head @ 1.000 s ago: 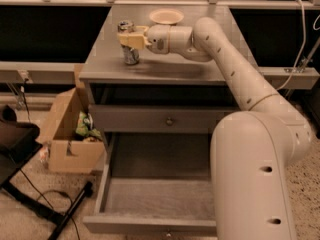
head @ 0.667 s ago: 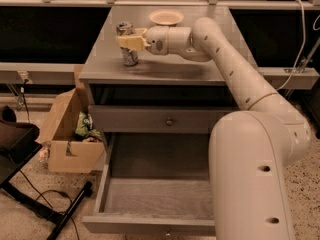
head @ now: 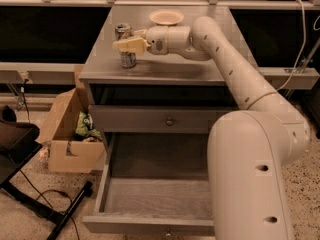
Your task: Pick redbull can from middle drawer and place on counter
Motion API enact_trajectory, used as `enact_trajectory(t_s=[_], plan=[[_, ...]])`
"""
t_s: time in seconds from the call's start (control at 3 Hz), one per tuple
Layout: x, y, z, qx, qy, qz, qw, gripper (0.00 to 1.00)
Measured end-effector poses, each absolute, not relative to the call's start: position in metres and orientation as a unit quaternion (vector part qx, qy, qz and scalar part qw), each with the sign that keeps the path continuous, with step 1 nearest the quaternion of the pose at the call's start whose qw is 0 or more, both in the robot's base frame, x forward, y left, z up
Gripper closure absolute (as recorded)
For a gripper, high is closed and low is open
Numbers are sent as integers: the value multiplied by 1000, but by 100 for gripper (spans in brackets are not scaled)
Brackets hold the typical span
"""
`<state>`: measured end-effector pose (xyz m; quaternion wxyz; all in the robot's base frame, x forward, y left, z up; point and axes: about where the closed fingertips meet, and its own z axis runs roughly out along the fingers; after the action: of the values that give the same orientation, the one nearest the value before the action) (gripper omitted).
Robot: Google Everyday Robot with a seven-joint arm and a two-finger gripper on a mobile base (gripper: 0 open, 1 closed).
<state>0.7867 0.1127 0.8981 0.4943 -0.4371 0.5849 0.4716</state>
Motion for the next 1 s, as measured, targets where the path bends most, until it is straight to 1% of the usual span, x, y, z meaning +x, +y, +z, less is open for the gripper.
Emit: enact_trajectory(t_s=[0.33, 0.67, 1.0], plan=[[786, 116, 898, -438, 584, 473, 493, 0], [783, 117, 905, -450, 582, 468, 490, 0], [767, 132, 950, -506, 583, 434, 465, 0]])
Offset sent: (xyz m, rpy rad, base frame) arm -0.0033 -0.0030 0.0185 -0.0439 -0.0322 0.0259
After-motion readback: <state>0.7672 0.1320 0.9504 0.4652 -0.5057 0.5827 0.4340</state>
